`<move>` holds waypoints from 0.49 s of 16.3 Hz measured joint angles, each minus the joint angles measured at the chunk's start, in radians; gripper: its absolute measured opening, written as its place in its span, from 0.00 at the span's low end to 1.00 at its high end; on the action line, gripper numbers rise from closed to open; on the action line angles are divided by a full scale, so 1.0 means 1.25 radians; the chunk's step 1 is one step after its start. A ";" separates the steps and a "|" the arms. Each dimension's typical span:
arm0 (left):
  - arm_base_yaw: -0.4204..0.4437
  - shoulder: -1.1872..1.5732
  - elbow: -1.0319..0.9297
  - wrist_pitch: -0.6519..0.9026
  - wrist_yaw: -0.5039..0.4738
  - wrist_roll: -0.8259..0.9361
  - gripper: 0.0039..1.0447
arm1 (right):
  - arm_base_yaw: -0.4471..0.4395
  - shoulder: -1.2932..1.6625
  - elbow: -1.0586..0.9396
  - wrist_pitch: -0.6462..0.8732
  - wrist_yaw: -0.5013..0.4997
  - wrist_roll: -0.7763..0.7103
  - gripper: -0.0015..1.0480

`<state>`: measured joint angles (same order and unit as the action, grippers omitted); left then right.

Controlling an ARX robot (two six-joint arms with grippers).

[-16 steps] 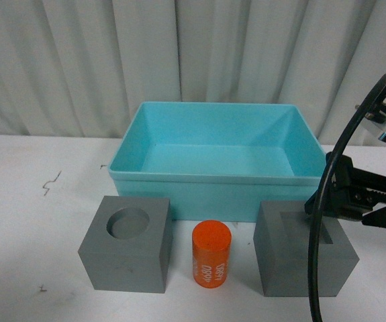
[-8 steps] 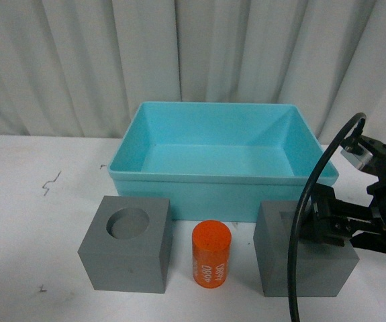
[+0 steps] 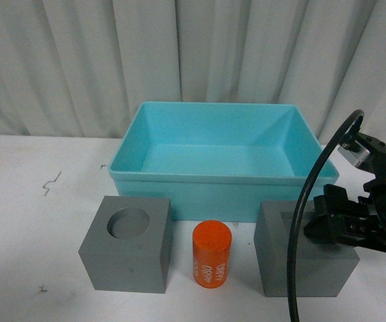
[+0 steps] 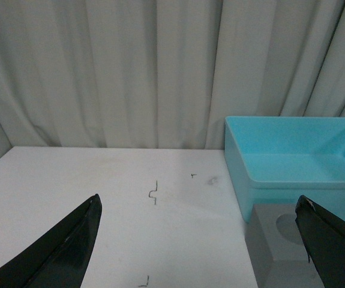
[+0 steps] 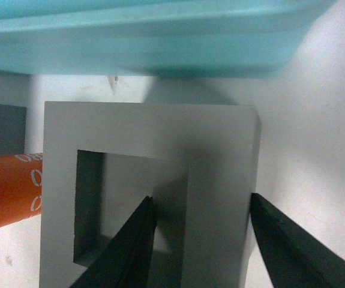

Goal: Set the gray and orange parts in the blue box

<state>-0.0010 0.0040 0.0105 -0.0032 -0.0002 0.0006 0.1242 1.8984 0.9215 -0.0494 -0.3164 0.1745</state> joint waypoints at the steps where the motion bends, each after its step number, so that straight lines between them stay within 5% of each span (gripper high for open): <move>1: 0.000 0.000 0.000 0.000 0.000 0.000 0.94 | -0.001 -0.002 0.001 -0.002 0.003 0.000 0.38; 4: 0.000 0.000 0.000 0.000 0.000 0.000 0.94 | -0.002 -0.012 0.003 -0.007 0.020 -0.009 0.23; 8: 0.000 0.000 0.000 0.000 0.000 0.000 0.94 | 0.002 -0.042 0.003 -0.042 0.049 -0.008 0.18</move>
<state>-0.0010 0.0040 0.0105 -0.0032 0.0002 0.0006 0.1261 1.8462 0.9257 -0.1020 -0.2550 0.1642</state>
